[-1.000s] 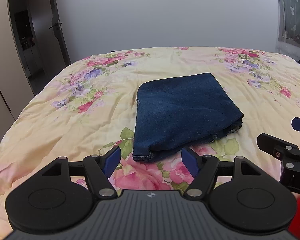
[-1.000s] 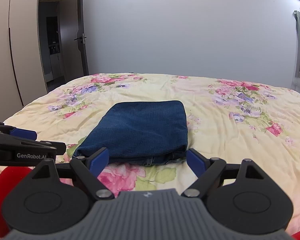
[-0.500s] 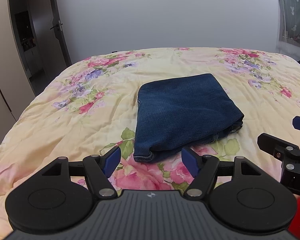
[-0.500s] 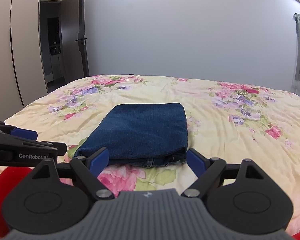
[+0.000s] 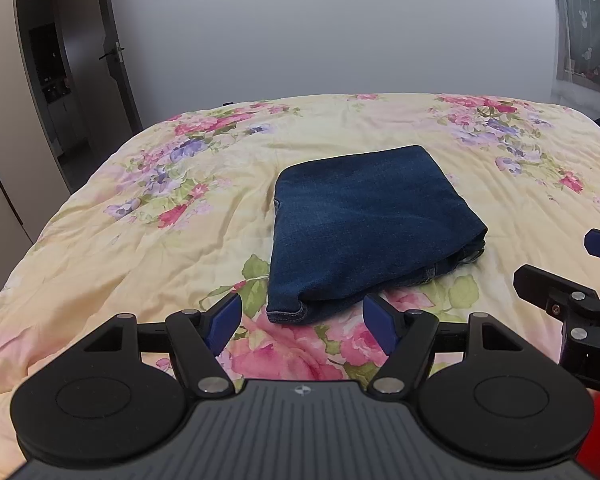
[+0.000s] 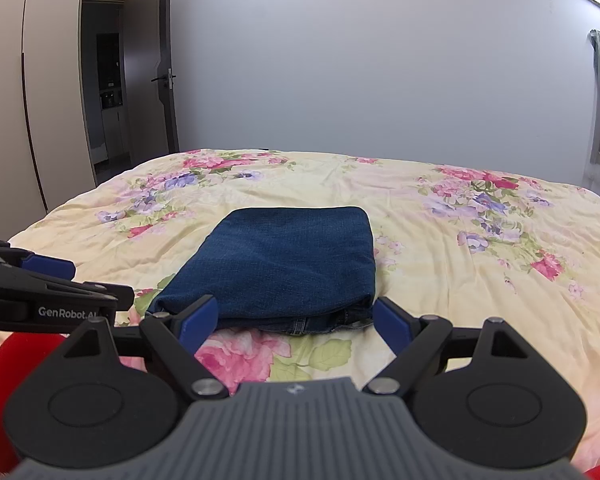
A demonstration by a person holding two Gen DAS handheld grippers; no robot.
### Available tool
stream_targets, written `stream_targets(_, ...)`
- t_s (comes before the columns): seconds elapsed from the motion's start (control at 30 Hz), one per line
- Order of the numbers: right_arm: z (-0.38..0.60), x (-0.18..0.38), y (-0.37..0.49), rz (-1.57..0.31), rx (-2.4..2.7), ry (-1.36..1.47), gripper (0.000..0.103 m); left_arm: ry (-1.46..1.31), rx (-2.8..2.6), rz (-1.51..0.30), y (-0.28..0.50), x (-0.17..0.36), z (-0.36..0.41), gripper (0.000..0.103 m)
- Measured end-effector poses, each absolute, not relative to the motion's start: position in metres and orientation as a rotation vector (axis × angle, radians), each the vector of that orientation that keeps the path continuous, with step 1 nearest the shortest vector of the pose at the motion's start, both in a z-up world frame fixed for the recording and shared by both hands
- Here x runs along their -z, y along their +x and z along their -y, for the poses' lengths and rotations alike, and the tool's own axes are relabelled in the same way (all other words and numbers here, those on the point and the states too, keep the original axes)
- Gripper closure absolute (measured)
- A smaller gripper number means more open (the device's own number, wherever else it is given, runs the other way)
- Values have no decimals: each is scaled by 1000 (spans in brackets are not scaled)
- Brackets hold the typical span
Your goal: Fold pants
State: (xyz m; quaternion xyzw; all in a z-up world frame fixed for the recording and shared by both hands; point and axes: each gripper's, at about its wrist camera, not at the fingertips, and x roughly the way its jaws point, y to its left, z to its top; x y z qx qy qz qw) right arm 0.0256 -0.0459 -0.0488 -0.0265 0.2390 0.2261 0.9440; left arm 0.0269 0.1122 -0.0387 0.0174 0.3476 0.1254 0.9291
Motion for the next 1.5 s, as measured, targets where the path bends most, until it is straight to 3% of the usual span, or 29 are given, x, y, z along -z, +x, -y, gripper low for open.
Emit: stream_targets(1.5,56,49,23,-490,-472,-66,22,51,-254,-692,22,35,-110,22)
